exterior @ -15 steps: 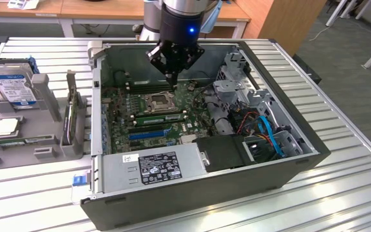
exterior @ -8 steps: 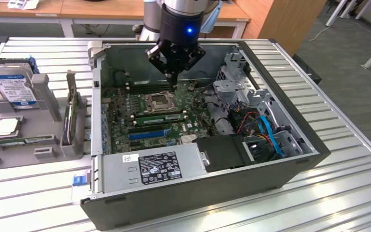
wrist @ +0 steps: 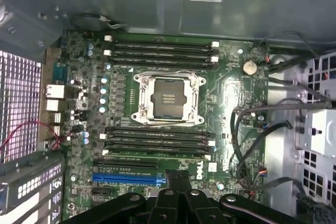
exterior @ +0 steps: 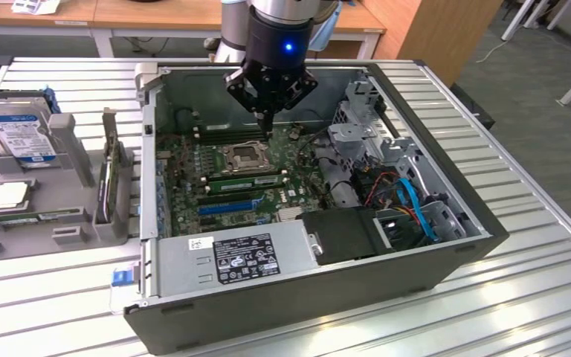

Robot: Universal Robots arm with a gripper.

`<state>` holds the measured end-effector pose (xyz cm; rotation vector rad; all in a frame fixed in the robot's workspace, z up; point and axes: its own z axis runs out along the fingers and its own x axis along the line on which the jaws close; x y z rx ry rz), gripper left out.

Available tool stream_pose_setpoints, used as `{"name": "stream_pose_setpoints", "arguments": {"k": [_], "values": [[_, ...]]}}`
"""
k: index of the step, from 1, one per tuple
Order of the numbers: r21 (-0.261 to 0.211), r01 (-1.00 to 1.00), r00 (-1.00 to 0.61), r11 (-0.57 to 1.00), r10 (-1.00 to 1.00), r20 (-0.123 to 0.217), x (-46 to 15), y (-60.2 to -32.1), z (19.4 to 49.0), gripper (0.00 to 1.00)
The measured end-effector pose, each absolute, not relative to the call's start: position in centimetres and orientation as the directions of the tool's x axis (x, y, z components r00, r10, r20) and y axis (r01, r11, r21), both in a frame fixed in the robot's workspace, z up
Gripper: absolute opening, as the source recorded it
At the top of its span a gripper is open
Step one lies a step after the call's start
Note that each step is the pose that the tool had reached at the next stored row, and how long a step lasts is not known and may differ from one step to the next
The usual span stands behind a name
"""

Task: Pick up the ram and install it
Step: 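Press down the ram until it locks into place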

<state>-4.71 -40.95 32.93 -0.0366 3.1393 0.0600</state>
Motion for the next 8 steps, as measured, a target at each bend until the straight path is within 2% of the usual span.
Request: {"name": "stream_pose_setpoints", "arguments": {"k": [8], "values": [[0.031, -0.023, -1.0, 0.999, -0.023, 0.008, -4.7, -40.95, 32.93, 0.1]]}}
